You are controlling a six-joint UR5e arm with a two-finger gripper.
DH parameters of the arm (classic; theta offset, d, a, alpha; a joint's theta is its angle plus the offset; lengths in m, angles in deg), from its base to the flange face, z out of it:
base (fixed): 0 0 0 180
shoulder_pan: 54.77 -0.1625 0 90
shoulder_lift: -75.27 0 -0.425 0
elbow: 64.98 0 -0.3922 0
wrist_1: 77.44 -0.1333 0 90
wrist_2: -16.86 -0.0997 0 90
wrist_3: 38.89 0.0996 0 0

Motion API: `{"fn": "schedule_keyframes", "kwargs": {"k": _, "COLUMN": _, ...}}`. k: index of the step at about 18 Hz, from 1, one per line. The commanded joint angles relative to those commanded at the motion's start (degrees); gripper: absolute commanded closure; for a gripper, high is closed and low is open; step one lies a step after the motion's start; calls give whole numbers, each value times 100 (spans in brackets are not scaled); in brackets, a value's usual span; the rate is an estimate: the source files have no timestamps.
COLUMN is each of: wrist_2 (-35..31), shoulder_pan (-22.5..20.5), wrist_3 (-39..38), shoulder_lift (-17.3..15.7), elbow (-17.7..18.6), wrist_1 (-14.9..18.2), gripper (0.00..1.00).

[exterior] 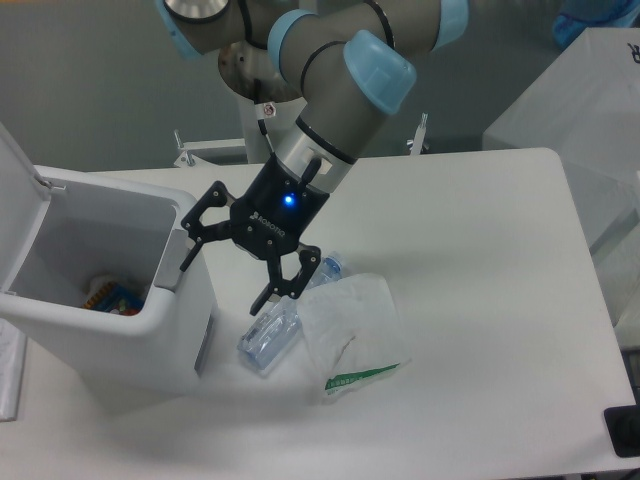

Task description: Open the trash can

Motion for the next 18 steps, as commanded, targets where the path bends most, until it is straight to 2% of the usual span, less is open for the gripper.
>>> {"fn": "schedule_keyframes", "kwargs": {"k": 3, "wrist_2": -17, "shoulder_pan": -220, "wrist_3": 411, "shoulder_lift": 26, "elbow": -97, "wrist_1": -9, "gripper": 0}}
{"fn": "schedule_keyframes", "kwargs": {"k": 7, "wrist_2": -219, "shoulder_pan": -510, "wrist_3": 1817, "shoulder_lift": 70, "elbow": -106, "wrist_1": -18, "gripper": 0}}
{"fn": "schedule_keyframes", "kwargs": {"k": 10, "wrist_2": -981, "shoulder_pan": -519, "wrist_3": 1934, "shoulder_lift": 254, "elbow": -281, "wrist_1": -44, "gripper": 0}}
{"fn": "schedule_keyframes", "kwargs": {"k": 13, "wrist_2": -1984, "shoulder_pan": -589, "wrist_3": 1943, "shoulder_lift": 658, "elbow": -579, "wrist_1": -53, "gripper": 0}}
{"fn": "schedule_keyframes", "kwargs": {"k": 15, "wrist_2": -2197, "shoulder_pan": -800, "wrist_3": 2021, "shoulder_lift": 703, "elbow": -694, "wrist_1": -44, "gripper": 0}}
{"fn": "schedule_keyframes", "kwargs": {"k": 18, "wrist_2": -2337, "shoulder_pan": -915, "wrist_3": 2171, "shoulder_lift": 1019, "elbow": -914, "wrist_1": -18, "gripper": 0}}
